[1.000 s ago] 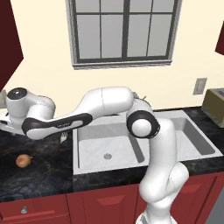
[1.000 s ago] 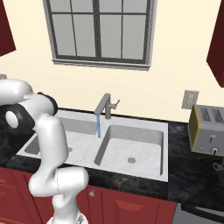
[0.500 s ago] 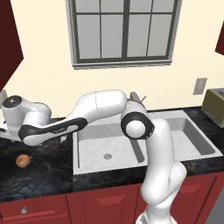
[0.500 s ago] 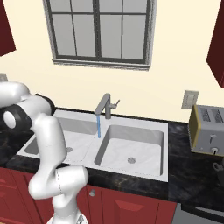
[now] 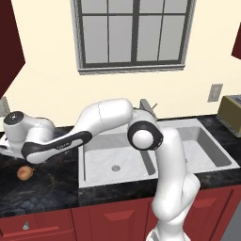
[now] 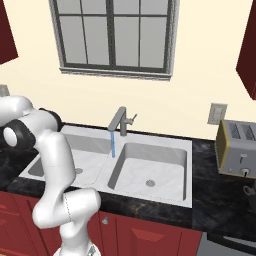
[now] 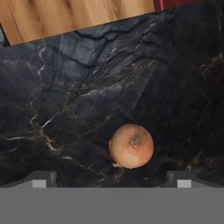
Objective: Turn on the sink faucet. Then move the onion from the counter to the sink. Turn off the sink. Move the vegetable from the sink to the pot next to the stove. Finally move the pot to the front left burner.
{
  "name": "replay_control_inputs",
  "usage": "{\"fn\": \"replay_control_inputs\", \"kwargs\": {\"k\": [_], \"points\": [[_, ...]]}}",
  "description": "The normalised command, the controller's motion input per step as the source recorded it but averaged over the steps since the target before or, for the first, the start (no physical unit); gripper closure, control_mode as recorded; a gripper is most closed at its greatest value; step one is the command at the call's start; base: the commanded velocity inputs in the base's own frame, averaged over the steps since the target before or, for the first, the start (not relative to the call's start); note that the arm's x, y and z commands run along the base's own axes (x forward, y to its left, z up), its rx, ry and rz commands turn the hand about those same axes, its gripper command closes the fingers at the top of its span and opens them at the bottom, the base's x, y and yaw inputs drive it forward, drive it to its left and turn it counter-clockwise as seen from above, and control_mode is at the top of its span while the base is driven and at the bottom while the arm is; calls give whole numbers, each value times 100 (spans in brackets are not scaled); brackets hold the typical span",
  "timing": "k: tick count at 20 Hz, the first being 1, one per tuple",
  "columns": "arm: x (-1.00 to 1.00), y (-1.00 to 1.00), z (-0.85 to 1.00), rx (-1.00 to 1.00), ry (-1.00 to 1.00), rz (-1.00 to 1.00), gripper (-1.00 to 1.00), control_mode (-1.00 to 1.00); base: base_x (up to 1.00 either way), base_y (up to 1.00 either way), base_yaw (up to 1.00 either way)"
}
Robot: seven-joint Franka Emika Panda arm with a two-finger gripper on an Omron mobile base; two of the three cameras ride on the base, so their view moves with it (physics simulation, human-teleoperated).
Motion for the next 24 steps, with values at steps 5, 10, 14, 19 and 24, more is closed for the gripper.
{"fn": "replay_control_inputs", "kwargs": {"k": [5,10,14,19,24], "points": [[0,0,-22,0,1,0,-100,-100,0,0,0],[0,0,-19,0,1,0,-100,-100,0,0,0],[0,0,-16,0,2,0,-100,-100,0,0,0],[0,0,-14,0,1,0,-100,-100,0,0,0],[1,0,-14,0,1,0,-100,-100,0,0,0]]}}
